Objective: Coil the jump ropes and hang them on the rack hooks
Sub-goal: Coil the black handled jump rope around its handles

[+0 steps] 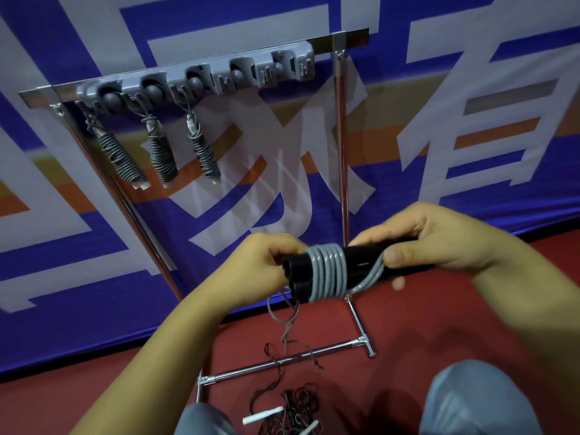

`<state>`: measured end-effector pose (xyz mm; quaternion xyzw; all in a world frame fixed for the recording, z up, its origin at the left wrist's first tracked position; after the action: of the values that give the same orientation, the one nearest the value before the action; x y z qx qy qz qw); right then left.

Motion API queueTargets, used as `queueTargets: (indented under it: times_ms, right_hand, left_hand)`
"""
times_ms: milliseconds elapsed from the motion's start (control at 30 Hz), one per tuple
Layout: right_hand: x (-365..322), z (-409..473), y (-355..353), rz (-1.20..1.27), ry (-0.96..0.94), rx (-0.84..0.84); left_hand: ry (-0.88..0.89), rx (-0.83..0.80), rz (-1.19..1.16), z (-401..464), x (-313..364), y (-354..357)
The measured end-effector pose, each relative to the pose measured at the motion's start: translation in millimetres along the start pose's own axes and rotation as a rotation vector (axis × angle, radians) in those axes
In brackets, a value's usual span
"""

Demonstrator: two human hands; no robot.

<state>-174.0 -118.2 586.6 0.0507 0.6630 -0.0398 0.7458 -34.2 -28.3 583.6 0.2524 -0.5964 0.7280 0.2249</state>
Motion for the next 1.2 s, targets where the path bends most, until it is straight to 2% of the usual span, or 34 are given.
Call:
queueTargets:
  times_ms: [233, 433, 600, 733, 800, 867, 967, 1033, 1133, 1200]
  right_hand:
    - [-6, 2, 11, -0.251, 0.192, -0.178]
    - [4, 13, 21, -0.59, 0.326, -0.255]
    - [15, 19, 6, -0.76, 0.45, -0.116]
    - [14, 23, 1, -0.923, 0.454, 0.032]
    - [9, 25, -1, -0.985, 0.408, 0.157]
    - [5, 27, -4, -1.063, 0.364, 0.252]
    - [1, 28, -12, -1.171, 0.324, 0.357]
    - [0, 27, -16, -1.166, 0.25, 0.426]
    - [-1, 23, -20, -1.082, 0.068, 0.564]
    - [1, 21, -22, -1.025, -0.013, 0.615]
  left_hand:
    - [0.13, 0.17, 0.096, 1, 6, -11]
    - [0.314, 0.16, 0.396, 1, 18, -1]
    - [0.298, 0.26, 0.659, -5, 17, 3]
    - [0.247, 0.354, 0.712, -4, 17, 1]
    - [0.151, 0.388, 0.647, -1, 12, -5]
    - [0.017, 0.348, 0.503, 3, 6, -9]
    - [-0.199, 0.189, 0.17, 9, -11, -5]
    - [-0.304, 0.156, -0.114, 10, -22, -2]
    - [-0.364, 0.101, -0.517, 9, -29, 8]
    - [-0.352, 0.047, -0.649, 9, -27, 15]
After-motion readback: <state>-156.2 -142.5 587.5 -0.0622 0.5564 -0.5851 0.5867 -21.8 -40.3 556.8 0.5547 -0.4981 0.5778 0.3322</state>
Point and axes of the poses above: each hand's wrist, its own z-axis towards the middle knuckle, its own y-axis out of the palm, x = y × z, the point moved 7 cm from there along z, towards the middle knuckle, and after that the axes turned 9 degrees about z, right-handed, at the moved point
